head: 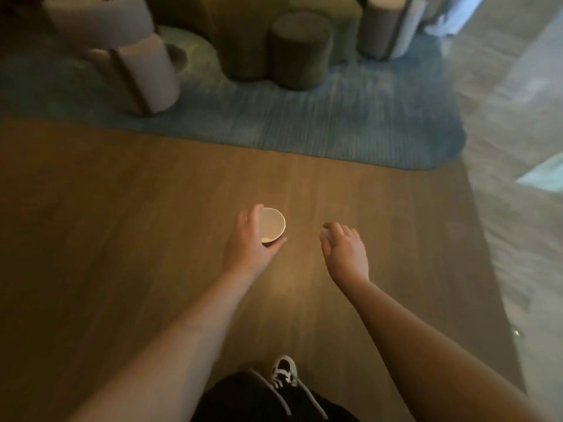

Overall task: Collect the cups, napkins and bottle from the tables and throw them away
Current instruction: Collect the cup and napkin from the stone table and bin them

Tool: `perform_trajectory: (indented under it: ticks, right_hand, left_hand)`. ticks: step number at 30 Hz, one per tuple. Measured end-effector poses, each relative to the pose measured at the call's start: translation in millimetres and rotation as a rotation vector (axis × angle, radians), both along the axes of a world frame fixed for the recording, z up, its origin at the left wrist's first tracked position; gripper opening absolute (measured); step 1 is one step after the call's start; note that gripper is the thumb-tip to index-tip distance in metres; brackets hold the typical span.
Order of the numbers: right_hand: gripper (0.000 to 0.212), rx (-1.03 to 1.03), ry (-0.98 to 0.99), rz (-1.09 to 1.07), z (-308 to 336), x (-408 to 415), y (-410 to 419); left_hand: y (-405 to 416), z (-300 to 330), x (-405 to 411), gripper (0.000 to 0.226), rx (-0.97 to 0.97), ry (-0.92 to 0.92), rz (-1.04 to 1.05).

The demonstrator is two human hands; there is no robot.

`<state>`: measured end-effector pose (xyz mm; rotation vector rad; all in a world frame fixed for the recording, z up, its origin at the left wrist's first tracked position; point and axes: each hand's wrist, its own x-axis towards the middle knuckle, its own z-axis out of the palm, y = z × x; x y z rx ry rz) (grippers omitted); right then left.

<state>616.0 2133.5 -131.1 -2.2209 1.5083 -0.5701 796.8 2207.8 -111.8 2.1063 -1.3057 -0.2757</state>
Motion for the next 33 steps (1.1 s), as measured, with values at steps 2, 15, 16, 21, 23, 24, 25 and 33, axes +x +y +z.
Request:
perform_trajectory:
  ticks: [2, 15, 16, 21, 23, 24, 25, 33]
  right_hand:
    - [0.026, 0.015, 0.009, -0.098, 1.8, -16.5, -22.1]
    - [0.026, 0.096, 0.014, -0.415, -8.9, -24.7, -198.0]
    - [0.027, 0.095, 0.007, -0.429, -8.6, -18.2, -220.2]
    - [0.025, 0.067, -0.010, -0.534, -1.3, 5.6, -332.2]
    - [0.025, 0.059, -0.014, -0.590, 0.7, 8.8, -374.1]
    - [0.025, 0.057, -0.020, -0.613, 2.0, 9.3, -394.2]
    - [0.026, 0.055, -0.026, -0.633, 2.9, 8.6, -413.9]
    - [0.024, 0.008, -0.024, -0.737, -14.1, -43.8, -579.2]
  left_hand:
    - [-38.0, 2.2, -9.4, 0.076, -0.011, 0.012, -0.089]
    - [-292.7, -7.5, -2.1, 0.074, 0.041, 0.024, -0.387]
    - [-317.1, -6.7, 4.8, 0.074, 0.042, 0.016, -0.407]
    - [-440.6, 1.9, 32.4, 0.076, 0.096, -0.074, -0.500]
    - [-488.2, 4.8, 34.4, 0.076, 0.095, -0.076, -0.545]
    - [-511.4, 5.8, 33.3, 0.075, 0.089, -0.073, -0.562]
    - [-534.3, 6.5, 30.9, 0.075, 0.087, -0.073, -0.577]
    - [-717.8, -16.7, -36.4, 0.075, 0.100, -0.046, -0.673]
